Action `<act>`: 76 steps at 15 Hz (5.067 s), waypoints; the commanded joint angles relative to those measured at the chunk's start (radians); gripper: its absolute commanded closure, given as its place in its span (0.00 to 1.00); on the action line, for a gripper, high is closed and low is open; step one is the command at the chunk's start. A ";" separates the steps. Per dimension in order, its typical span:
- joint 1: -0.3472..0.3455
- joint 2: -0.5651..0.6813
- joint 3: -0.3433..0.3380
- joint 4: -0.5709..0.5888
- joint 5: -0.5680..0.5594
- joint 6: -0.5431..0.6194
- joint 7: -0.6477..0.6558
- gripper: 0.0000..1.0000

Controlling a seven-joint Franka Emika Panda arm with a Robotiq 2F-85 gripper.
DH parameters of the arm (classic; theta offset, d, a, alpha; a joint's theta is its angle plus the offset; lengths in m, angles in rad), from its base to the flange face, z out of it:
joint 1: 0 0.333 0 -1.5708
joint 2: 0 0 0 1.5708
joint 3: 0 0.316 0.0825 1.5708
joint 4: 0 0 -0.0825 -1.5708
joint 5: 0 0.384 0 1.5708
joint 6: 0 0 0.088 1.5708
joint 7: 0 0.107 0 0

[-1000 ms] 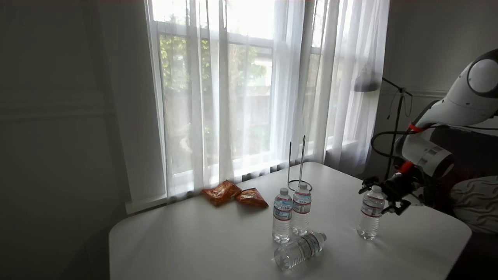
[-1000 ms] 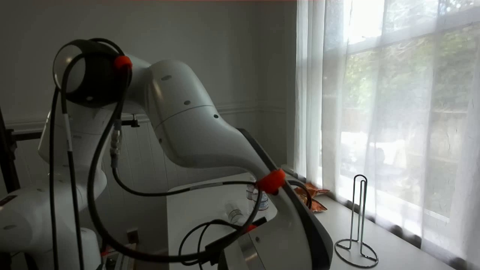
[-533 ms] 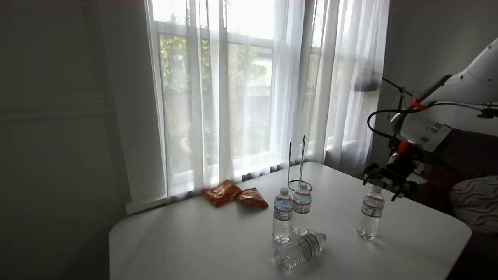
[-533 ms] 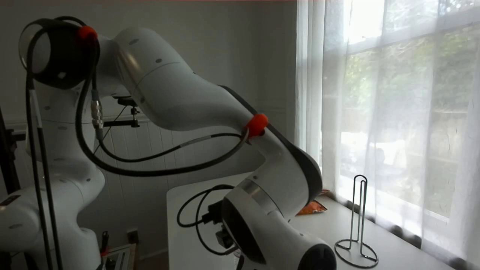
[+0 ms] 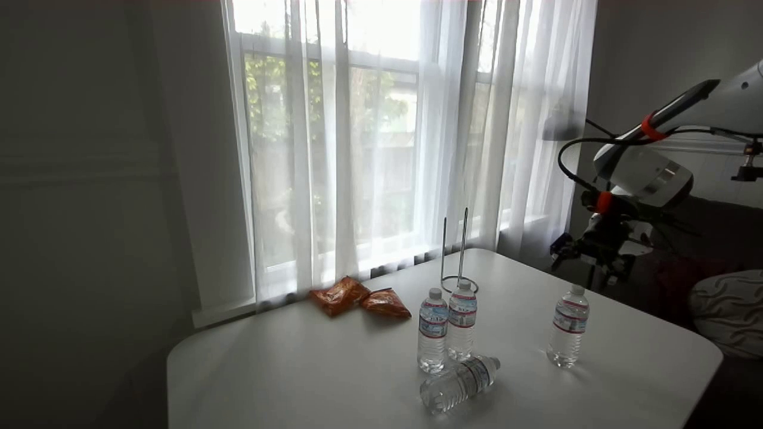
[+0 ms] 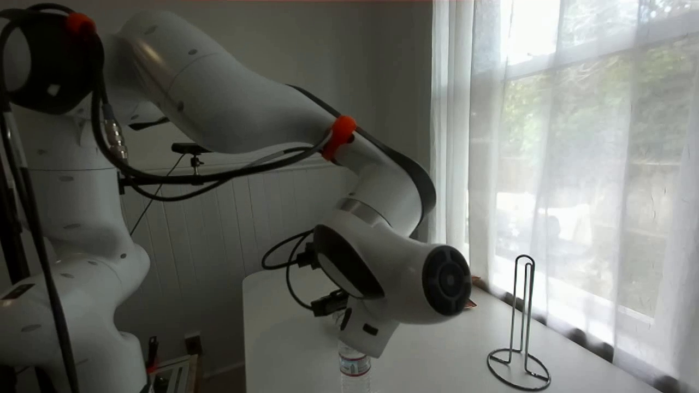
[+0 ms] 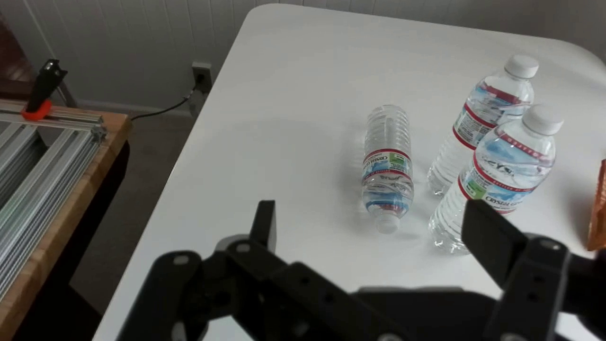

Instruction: Position the two bottles upright

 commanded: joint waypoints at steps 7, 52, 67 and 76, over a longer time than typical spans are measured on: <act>0.104 -0.183 0.218 -0.194 -0.025 0.435 0.189 0.00; 0.298 0.252 0.365 -0.054 0.116 0.915 0.003 0.64; 0.298 0.034 0.313 -0.170 -0.227 0.787 0.178 0.78; 0.304 -0.120 0.360 -0.227 -0.555 0.816 0.424 0.78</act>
